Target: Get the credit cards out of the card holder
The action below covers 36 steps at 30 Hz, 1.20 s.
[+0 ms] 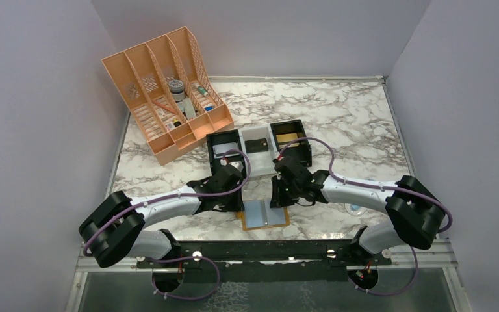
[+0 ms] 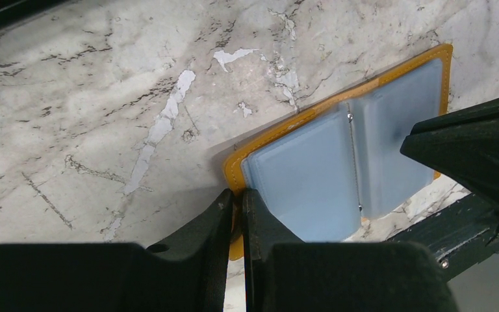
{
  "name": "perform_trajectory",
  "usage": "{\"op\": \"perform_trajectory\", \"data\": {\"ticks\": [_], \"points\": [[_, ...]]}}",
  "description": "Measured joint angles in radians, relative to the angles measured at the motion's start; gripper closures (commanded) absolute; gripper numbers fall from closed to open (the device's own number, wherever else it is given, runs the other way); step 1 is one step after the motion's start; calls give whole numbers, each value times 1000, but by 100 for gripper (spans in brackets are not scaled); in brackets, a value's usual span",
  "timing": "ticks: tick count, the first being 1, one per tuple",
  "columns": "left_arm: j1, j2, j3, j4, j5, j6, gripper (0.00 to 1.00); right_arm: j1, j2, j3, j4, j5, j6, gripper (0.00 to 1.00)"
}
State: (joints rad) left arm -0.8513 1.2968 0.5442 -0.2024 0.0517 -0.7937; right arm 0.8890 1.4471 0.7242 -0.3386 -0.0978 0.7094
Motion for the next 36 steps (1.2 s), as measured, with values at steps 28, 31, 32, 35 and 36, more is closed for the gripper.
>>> {"op": "perform_trajectory", "data": {"ticks": [28, 31, 32, 35, 36], "points": [[0, -1, -3, 5, 10, 0, 87, 0, 1, 0, -105, 67, 15, 89], [0, -1, -4, 2, 10, 0, 87, 0, -2, 4, -102, 73, 13, 97], [0, -1, -4, 2, 10, 0, 86, 0, -2, 5, -103, 75, 9, 98], [0, -1, -4, 2, 10, 0, 87, 1, -5, 8, -107, 77, -2, 98], [0, -1, -4, 2, 10, 0, 87, 2, -6, 8, -107, 77, -5, 98]]}}
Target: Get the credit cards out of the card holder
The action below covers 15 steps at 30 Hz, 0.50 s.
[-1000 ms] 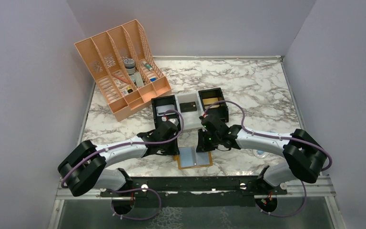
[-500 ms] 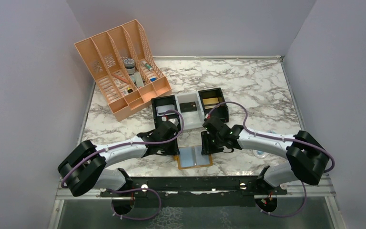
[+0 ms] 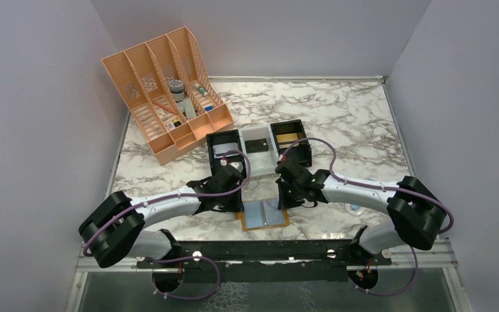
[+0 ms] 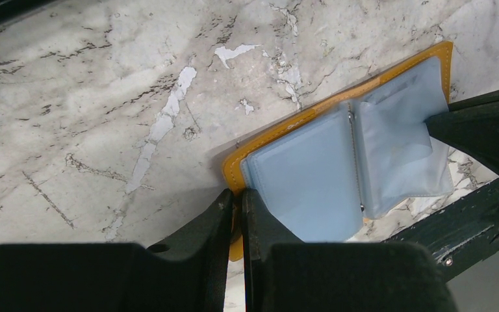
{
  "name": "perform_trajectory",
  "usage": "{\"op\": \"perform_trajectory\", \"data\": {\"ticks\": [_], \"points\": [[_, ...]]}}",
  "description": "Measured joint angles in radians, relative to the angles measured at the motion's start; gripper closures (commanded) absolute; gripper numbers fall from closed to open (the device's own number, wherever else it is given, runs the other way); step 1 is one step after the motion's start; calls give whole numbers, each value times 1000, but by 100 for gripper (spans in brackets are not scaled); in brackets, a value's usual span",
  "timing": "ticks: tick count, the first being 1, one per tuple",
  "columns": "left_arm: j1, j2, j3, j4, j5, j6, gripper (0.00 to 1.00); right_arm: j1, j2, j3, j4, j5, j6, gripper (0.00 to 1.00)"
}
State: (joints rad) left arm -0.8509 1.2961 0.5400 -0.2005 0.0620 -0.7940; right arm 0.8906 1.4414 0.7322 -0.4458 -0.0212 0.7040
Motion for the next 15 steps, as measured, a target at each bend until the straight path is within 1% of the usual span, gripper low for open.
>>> {"op": "perform_trajectory", "data": {"ticks": [4, 10, 15], "points": [[0, 0, 0, 2, 0, 0, 87, 3, -4, 12, -19, 5, -8, 97], [0, 2, 0, 9, 0, -4, 87, 7, -31, 72, -69, 20, -42, 96], [0, 10, 1, 14, 0, -8, 88, 7, -42, 105, -76, 6, -75, 94]]}}
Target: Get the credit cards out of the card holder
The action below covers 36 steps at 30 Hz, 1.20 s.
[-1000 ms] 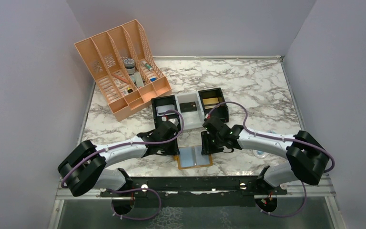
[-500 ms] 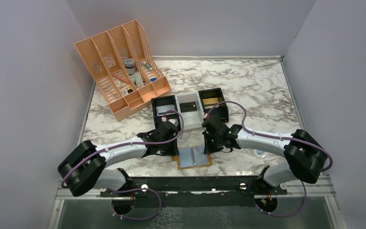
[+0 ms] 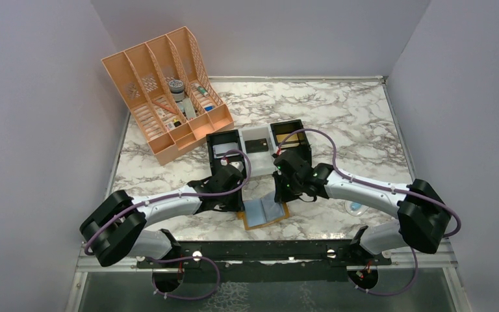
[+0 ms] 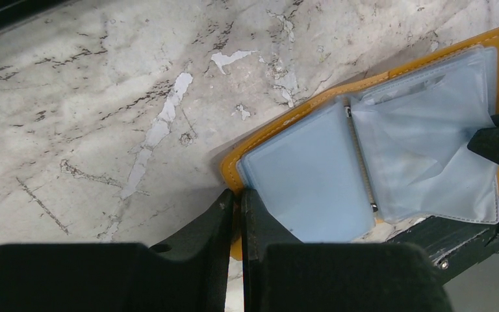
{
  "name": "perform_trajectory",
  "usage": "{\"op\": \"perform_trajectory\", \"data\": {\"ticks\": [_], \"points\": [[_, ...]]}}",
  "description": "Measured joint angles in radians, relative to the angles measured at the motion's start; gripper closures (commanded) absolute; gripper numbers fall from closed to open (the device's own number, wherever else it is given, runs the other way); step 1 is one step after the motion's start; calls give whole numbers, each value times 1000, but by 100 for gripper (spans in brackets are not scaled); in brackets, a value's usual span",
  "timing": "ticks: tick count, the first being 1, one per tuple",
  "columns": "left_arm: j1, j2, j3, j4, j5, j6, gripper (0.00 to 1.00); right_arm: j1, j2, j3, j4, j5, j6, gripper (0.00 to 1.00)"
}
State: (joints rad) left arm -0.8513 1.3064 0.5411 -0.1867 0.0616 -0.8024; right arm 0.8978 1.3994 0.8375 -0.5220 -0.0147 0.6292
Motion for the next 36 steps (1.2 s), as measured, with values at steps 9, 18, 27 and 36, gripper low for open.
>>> {"op": "perform_trajectory", "data": {"ticks": [9, 18, 27, 36], "points": [[0, 10, 8, 5, 0, 0, 89, 0, 4, 6, -17, 8, -14, 94], [0, 20, 9, 22, 0, -3, 89, 1, 24, 31, -63, 32, -61, 92], [0, 35, 25, 22, 0, -3, 89, 1, 100, 87, -116, 3, -122, 91], [0, 37, 26, 23, 0, -3, 89, 6, 127, 111, -166, 1, -144, 91]]}}
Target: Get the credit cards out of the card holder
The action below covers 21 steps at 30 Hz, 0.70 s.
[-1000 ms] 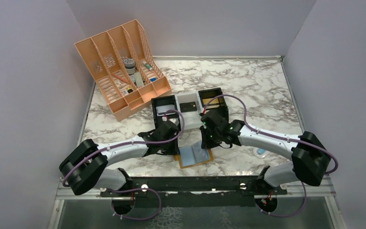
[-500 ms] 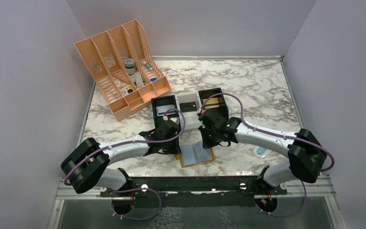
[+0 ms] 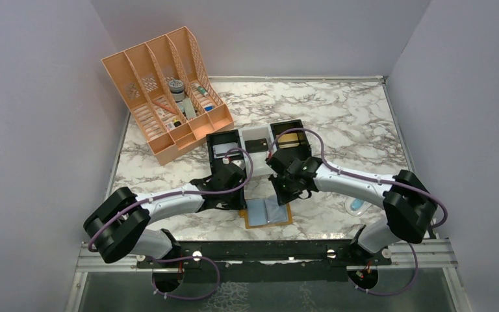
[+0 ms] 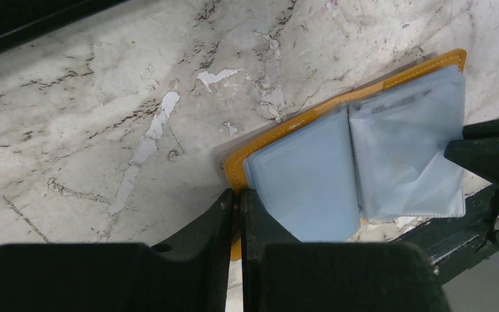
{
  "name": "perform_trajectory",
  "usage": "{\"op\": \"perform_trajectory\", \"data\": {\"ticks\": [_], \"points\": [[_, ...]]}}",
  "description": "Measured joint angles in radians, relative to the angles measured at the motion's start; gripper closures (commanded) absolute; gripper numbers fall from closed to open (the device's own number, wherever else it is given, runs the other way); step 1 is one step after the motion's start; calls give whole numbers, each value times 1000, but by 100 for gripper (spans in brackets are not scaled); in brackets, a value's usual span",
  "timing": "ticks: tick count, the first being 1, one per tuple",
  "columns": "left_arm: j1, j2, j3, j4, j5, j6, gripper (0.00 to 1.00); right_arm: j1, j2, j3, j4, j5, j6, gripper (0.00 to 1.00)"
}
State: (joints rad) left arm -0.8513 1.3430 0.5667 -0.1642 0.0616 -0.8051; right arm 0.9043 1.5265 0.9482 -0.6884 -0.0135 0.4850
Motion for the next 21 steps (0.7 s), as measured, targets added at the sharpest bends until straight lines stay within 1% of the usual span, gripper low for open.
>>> {"op": "perform_trajectory", "data": {"ticks": [4, 9, 15, 21], "points": [[0, 0, 0, 0, 0, 0, 89, 0, -49, 0, 26, -44, 3, 89], [0, 2, 2, 2, 0, 0, 89, 0, -91, -1, 177, -183, 22, 84], [0, 4, 11, 8, 0, 0, 89, 0, -18, -6, 321, -307, 50, 82], [0, 4, 11, 8, 0, 0, 89, 0, 26, -14, 373, -357, 60, 80]]}}
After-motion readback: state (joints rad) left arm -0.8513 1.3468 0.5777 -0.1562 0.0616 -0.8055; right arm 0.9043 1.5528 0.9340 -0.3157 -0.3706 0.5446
